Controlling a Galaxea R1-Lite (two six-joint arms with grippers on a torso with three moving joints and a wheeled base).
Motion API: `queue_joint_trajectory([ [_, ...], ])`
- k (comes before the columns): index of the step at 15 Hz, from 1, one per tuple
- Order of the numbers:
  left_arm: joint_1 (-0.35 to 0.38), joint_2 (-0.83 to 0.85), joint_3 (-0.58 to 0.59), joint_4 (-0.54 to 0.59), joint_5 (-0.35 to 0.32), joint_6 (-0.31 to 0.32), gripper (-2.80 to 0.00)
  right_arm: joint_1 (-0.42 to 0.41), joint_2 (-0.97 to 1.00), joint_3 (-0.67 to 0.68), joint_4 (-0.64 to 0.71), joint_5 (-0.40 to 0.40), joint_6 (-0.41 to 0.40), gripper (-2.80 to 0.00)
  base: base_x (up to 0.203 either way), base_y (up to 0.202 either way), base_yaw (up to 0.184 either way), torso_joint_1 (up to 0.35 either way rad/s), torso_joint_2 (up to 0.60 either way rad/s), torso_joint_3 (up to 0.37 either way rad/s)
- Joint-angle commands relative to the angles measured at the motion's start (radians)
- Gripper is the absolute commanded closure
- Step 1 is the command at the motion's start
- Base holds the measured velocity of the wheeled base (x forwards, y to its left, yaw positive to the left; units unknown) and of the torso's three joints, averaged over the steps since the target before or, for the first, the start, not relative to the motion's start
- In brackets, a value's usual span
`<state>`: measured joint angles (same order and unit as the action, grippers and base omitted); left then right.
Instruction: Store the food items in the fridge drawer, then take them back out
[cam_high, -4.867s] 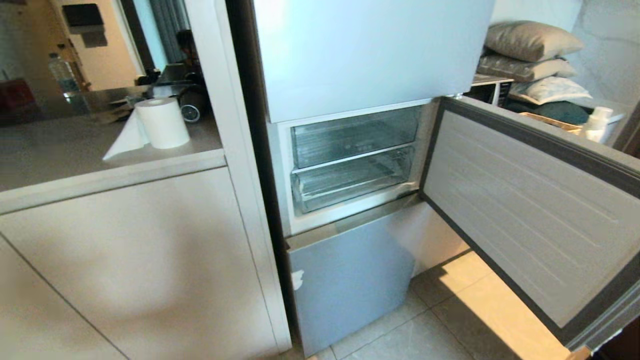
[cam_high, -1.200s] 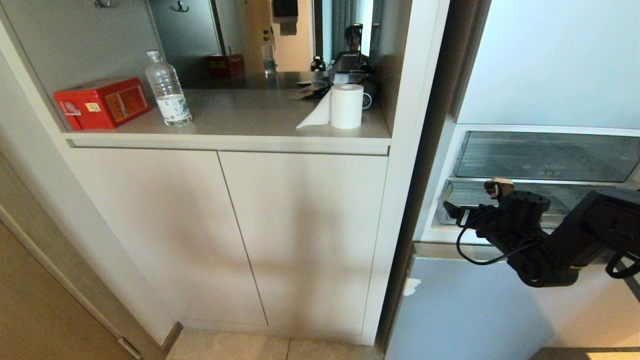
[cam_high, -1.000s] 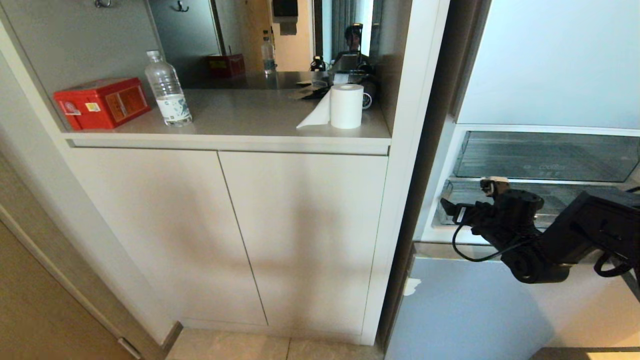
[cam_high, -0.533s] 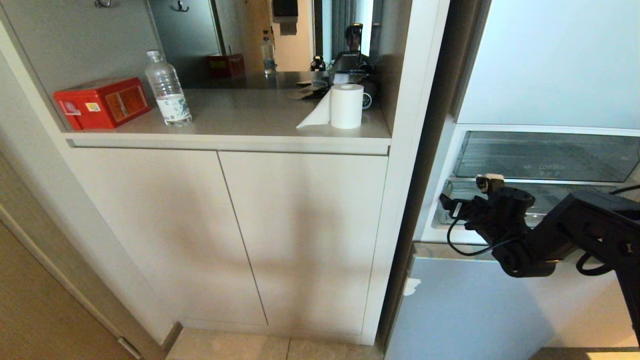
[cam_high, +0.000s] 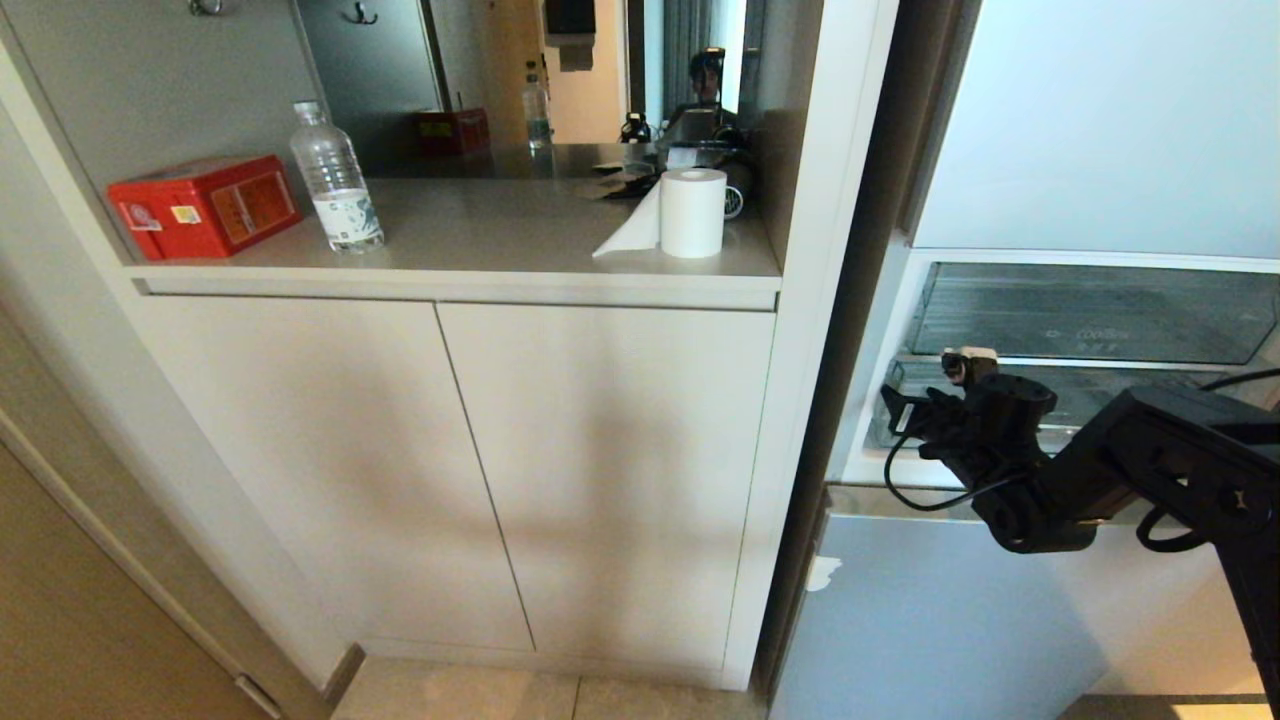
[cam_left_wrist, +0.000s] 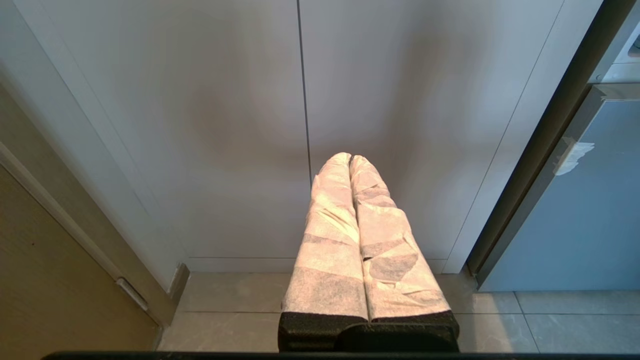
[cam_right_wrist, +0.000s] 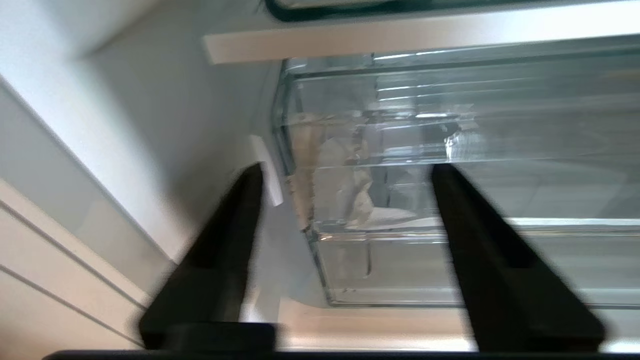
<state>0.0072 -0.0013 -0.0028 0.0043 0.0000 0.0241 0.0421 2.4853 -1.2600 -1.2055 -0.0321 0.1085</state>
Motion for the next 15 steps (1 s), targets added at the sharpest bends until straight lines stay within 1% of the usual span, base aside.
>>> queue_joint_trajectory([
  [1,0.000,0.001,0.000,0.000,0.000,0.000,0.00,0.008,-0.002,0.002,-0.006,0.000,0.000,0.00,0.000,0.000,0.000,0.000,0.00,0.000],
  [4,0.000,0.001,0.000,0.000,0.000,0.000,0.00,0.029,-0.008,0.009,-0.008,-0.003,0.003,0.00,0.000,0.000,0.000,0.000,0.00,0.000],
  [6,0.000,0.001,0.000,0.000,0.000,0.000,0.00,0.038,-0.009,0.011,-0.009,-0.023,0.005,0.00,0.000,0.000,0.000,0.000,0.00,0.000],
  [9,0.000,0.001,0.000,0.000,-0.001,0.000,0.00,0.038,-0.025,0.043,-0.009,-0.023,0.010,0.00,0.000,0.000,0.000,0.000,0.00,0.000],
  [11,0.000,0.001,0.000,0.000,0.000,0.000,0.00,0.037,-0.070,0.120,-0.010,-0.018,0.014,0.00,0.000,0.000,0.000,0.000,0.00,0.000],
  [13,0.000,0.001,0.000,-0.001,0.000,0.000,0.00,0.036,-0.151,0.243,-0.018,-0.002,0.020,0.00,0.000,0.000,0.000,0.000,0.00,0.000],
  [15,0.000,0.001,0.000,0.000,0.000,0.000,0.00,0.035,-0.201,0.328,-0.079,0.025,0.022,0.00,0.000,0.000,0.000,0.000,0.00,0.000],
])
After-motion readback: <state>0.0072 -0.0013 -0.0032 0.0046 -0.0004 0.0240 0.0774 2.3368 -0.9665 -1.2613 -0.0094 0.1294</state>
